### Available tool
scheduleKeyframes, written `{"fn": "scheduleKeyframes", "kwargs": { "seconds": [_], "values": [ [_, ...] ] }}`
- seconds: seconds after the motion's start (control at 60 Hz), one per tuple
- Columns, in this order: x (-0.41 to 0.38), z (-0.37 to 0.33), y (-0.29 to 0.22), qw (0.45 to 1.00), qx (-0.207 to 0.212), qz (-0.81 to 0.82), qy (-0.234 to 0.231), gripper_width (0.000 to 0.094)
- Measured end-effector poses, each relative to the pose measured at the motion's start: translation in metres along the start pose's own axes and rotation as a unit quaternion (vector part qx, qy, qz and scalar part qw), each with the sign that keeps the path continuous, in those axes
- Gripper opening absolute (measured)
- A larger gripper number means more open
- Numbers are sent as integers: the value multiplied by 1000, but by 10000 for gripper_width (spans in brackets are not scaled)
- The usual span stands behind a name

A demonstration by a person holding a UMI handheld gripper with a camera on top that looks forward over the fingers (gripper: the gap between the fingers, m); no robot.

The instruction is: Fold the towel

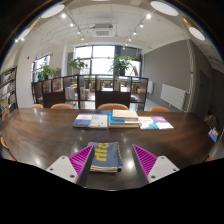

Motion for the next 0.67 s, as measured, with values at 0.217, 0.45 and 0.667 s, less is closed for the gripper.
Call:
{"fn": "scheduleKeyframes", "kwargs": {
  "seconds": [0.217, 0.45, 0.667],
  "values": [
    [6, -60, 40, 999, -26, 11, 15, 742],
    [5, -87, 63, 999, -35, 10, 14, 744],
    [7, -104, 63, 999, -30, 13, 13, 743]
  ]
}}
Point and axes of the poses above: the point between the fingertips, and its own axes, seen from behind it with the camera up: x to the right, y down, z forward, the way the camera looks, the point moved 1 cm from there along -z, backward, against the way the camera looks, and after that the axes turned 3 degrees about -z, right-handed, at the moved point
